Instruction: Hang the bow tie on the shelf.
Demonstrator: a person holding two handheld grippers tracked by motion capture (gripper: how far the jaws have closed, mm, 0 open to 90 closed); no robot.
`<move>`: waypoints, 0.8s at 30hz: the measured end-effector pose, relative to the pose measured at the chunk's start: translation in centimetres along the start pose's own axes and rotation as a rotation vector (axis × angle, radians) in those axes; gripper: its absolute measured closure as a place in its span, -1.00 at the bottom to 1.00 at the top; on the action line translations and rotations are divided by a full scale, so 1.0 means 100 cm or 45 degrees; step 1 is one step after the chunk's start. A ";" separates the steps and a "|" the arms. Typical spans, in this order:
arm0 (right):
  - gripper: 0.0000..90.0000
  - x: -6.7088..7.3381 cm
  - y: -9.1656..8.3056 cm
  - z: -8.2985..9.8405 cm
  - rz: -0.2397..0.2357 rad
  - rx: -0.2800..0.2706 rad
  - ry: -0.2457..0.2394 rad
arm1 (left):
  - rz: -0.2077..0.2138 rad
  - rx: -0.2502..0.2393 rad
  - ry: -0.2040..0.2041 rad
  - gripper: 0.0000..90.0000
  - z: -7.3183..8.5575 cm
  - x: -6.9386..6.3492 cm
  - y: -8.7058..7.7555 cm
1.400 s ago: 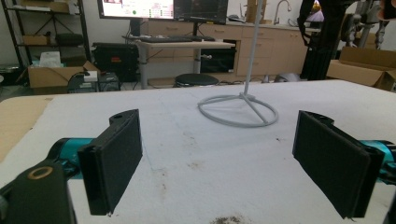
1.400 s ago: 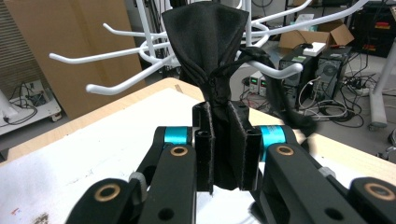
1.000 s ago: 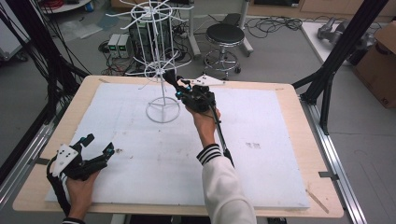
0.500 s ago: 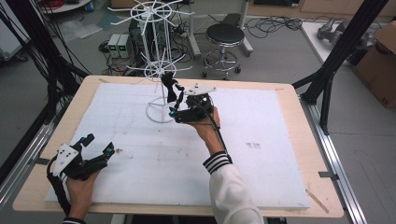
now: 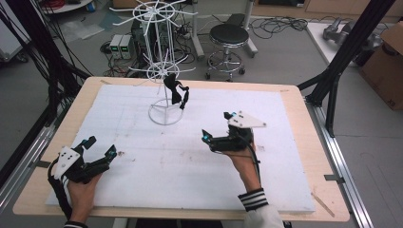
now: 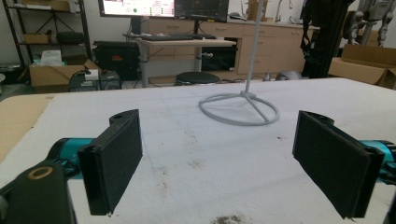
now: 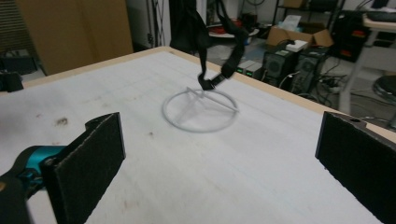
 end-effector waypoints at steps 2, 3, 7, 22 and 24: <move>-0.99 -0.005 -0.015 0.009 0.018 -0.020 0.007 | 0.001 -0.002 0.003 -0.64 0.000 0.000 0.000; -0.99 -0.005 -0.015 0.009 0.018 -0.020 0.007 | 0.001 -0.002 0.003 -0.64 0.000 0.000 0.000; -0.99 -0.018 -0.041 0.033 0.084 -0.053 -0.008 | -0.002 -0.002 0.007 -0.64 0.000 -0.001 0.000; -0.99 -0.042 -0.076 0.108 0.282 -0.178 0.086 | -0.001 -0.005 0.017 -0.64 0.000 -0.002 0.000; -0.99 -0.045 -0.080 0.110 0.307 -0.225 0.112 | -0.003 -0.004 0.019 -0.64 0.000 -0.002 0.000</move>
Point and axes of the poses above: each handheld gripper's, and its own axes: y roughly forward along the jaws, z roughly out of its underside, x roughly to its left, the point moved 1 cm from there along y, roughly forward along the jaws, and after that the axes turned 15 degrees about z, right-handed, at the moved point
